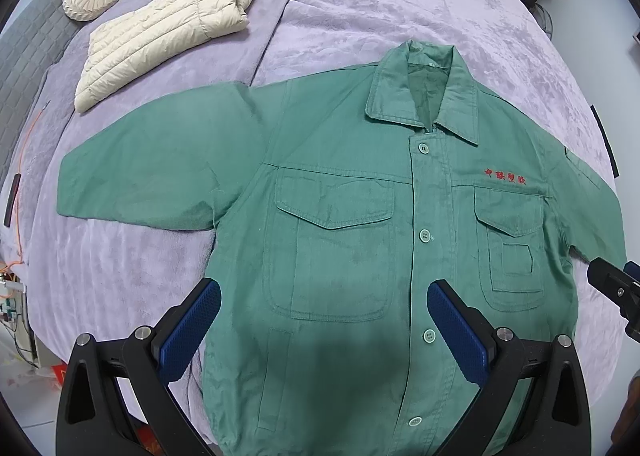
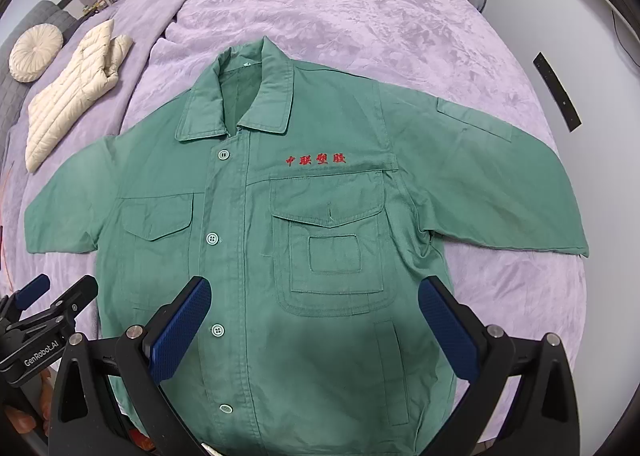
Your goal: Fold small clothes
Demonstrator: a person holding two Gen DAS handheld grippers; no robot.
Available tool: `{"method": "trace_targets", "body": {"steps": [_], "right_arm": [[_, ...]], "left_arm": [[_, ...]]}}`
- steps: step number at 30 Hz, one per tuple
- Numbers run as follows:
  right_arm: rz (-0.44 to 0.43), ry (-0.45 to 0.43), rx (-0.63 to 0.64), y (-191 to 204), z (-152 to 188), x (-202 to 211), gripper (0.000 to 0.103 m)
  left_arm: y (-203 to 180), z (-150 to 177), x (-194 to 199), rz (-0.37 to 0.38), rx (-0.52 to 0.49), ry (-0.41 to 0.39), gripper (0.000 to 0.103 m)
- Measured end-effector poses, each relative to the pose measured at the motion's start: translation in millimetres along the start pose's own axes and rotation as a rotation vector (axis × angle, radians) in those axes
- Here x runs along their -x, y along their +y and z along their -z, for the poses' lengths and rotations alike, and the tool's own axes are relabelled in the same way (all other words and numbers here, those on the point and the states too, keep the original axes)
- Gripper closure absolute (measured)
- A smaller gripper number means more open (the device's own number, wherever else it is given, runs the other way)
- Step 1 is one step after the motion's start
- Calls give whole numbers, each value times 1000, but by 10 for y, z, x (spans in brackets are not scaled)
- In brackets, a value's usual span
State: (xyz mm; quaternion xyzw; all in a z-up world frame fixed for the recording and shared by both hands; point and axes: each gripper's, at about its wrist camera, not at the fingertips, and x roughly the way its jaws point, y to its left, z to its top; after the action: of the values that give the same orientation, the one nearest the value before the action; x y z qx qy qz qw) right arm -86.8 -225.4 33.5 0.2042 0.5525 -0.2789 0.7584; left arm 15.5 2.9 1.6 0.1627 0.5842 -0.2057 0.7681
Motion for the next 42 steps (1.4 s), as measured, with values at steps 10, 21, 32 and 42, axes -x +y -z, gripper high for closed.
{"method": "trace_targets", "body": {"steps": [10, 21, 32, 42], "right_arm": [[2, -3, 0, 11, 13, 3, 0], [0, -2, 1, 5, 18, 10, 0], [0, -3, -1, -5, 13, 2, 0], [0, 6, -7, 61, 64, -32, 0]], "left_arm": [[19, 35, 16, -1, -1, -2, 0], [15, 39, 20, -1, -1, -1, 0], [21, 86, 13, -4, 1, 2, 0], [17, 85, -22, 3, -4, 15, 0]]}}
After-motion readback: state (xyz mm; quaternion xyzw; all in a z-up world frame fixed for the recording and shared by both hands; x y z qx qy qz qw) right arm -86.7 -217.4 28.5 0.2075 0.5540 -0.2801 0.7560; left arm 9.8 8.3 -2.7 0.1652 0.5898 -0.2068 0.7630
